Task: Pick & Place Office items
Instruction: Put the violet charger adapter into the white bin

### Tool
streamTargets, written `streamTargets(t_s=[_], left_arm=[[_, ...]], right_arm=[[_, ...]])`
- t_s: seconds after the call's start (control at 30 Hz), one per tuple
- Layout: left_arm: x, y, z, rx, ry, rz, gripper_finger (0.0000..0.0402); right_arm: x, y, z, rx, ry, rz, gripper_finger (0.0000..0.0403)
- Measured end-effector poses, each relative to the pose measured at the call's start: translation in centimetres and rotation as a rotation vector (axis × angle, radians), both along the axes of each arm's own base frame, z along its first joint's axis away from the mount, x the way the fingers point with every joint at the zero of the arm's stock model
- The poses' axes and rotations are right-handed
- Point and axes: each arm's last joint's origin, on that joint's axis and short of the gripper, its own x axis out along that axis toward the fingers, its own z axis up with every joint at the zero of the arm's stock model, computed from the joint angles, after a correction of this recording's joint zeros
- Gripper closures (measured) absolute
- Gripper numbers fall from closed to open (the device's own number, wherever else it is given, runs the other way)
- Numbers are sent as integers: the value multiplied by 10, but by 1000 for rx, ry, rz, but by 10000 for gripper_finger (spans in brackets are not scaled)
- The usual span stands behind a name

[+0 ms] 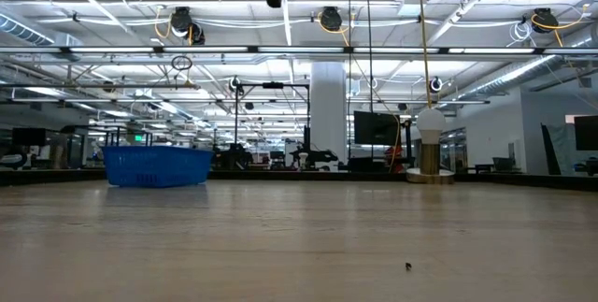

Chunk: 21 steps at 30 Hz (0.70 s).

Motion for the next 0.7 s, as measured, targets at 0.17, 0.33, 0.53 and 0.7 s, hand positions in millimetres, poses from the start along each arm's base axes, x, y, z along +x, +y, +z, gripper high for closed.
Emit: streamTargets(t_s=[0.17, 0.33, 0.53, 0.7], left_arm=[[0, 1, 2, -17, -17, 20, 266], [5, -2, -4, -38, -1, 8, 266], [20, -8, -14, -84, -48, -30, 266], [31, -12, -25, -116, -53, -52, 266]], right_arm=[[0, 0, 0, -1, 1, 0, 95], [0, 0, 0, -12, 1, -5, 82], [1, -1, -1, -9, 8, -36, 71], [3, -2, -3, -8, 13, -52, 69]])
